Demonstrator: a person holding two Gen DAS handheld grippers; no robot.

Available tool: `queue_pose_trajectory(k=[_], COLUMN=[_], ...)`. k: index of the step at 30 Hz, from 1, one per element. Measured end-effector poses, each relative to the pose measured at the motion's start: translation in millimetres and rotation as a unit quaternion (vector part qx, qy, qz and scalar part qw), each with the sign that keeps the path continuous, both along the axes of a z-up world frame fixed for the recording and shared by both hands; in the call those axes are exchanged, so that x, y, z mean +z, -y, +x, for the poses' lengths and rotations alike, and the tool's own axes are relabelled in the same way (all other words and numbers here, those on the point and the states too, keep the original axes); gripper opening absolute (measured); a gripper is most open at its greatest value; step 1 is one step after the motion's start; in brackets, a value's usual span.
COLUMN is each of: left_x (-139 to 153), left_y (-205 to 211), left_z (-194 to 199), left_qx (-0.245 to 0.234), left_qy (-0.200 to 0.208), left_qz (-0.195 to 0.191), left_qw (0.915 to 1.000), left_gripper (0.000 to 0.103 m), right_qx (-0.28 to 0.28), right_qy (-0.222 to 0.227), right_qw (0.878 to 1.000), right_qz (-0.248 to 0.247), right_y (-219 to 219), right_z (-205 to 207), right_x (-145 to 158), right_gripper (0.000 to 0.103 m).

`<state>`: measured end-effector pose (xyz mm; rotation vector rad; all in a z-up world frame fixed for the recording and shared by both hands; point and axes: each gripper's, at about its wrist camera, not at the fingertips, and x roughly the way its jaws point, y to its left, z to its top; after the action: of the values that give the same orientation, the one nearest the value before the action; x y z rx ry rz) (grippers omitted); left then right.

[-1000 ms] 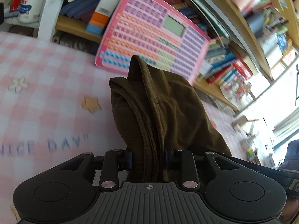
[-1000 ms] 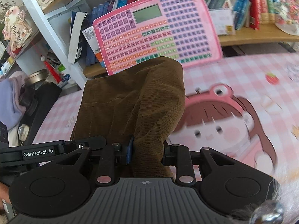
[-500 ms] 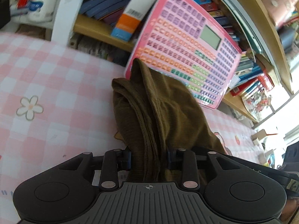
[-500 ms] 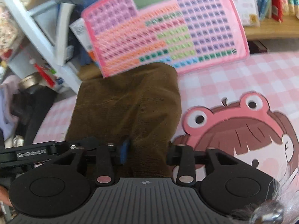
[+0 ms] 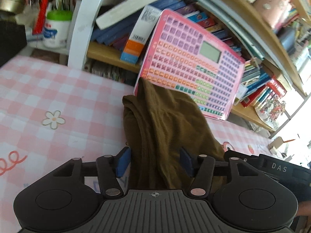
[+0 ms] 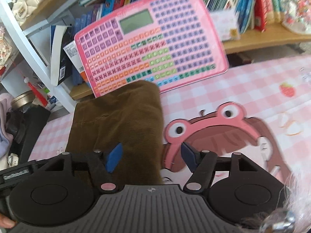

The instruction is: Fold clothes

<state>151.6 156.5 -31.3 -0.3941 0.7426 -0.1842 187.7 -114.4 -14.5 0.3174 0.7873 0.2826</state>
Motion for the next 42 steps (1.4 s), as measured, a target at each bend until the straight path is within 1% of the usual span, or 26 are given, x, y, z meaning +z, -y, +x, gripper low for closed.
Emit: queue_pose_trajectory(k=[4, 8, 14, 16, 21, 23, 24, 26, 27, 32, 33, 35, 40, 42], left_x=[11.9, 20.7, 26.7, 27.5, 26.2, 26.7, 26.9, 27.1, 27.4, 27.6, 27.1, 25.9, 26.0, 26.7], left_y=[11.5, 22.8, 40.3, 45.8, 57.3, 63.5, 66.7, 74.2, 76.8, 85.9, 89.2, 97.0, 111.6, 116.1], left_z=[-24.0, -53.8, -91.8, -102.8, -123.0, -129.4, -132.5, -139.1, -141.9, -158.3, -160.8, -165.4, -166.1, -167.5], left_qx=[-0.004, 0.000, 0.021, 0.029, 0.050, 0.055, 0.058, 0.064, 0.068, 0.092, 0.093, 0.095, 0.087, 0.088], left_qy=[0.009, 0.018, 0.017, 0.016, 0.010, 0.013, 0.014, 0.018, 0.019, 0.009, 0.009, 0.010, 0.005, 0.007], left_qz=[0.018, 0.036, 0.065, 0.070, 0.080, 0.095, 0.103, 0.125, 0.131, 0.128, 0.134, 0.153, 0.185, 0.197], left_qw=[0.9998, 0.9992, 0.9975, 0.9970, 0.9954, 0.9939, 0.9929, 0.9900, 0.9889, 0.9874, 0.9865, 0.9837, 0.9790, 0.9764], left_gripper=[0.060, 0.063, 0.065, 0.065, 0.065, 0.066, 0.067, 0.075, 0.075, 0.078, 0.079, 0.086, 0.089, 0.092], right_qx=[-0.003, 0.014, 0.046, 0.054, 0.066, 0.066, 0.065, 0.063, 0.061, 0.046, 0.043, 0.036, 0.042, 0.045], right_qy=[0.014, 0.028, 0.046, 0.050, 0.051, 0.049, 0.048, 0.049, 0.050, 0.060, 0.061, 0.063, 0.061, 0.061], right_qw=[1.000, 0.999, 0.996, 0.995, 0.993, 0.993, 0.993, 0.992, 0.992, 0.990, 0.990, 0.990, 0.988, 0.988], right_qz=[-0.016, -0.029, -0.059, -0.071, -0.083, -0.087, -0.090, -0.096, -0.099, -0.119, -0.120, -0.123, -0.135, -0.137], right_y=[6.6, 8.4, 9.1, 9.5, 14.0, 16.6, 17.9, 20.4, 21.6, 25.9, 27.0, 29.0, 31.6, 31.7], right_z=[-22.7, -48.3, -86.9, -97.5, -117.4, -122.7, -125.4, -130.5, -133.3, -151.2, -154.9, -161.9, -169.3, -171.4], right_x=[9.6, 18.2, 26.1, 26.5, 23.1, 21.4, 20.4, 19.2, 18.8, 19.6, 19.8, 20.0, 17.2, 16.7], right_gripper=[0.065, 0.067, 0.071, 0.075, 0.079, 0.081, 0.082, 0.084, 0.084, 0.091, 0.092, 0.093, 0.095, 0.096])
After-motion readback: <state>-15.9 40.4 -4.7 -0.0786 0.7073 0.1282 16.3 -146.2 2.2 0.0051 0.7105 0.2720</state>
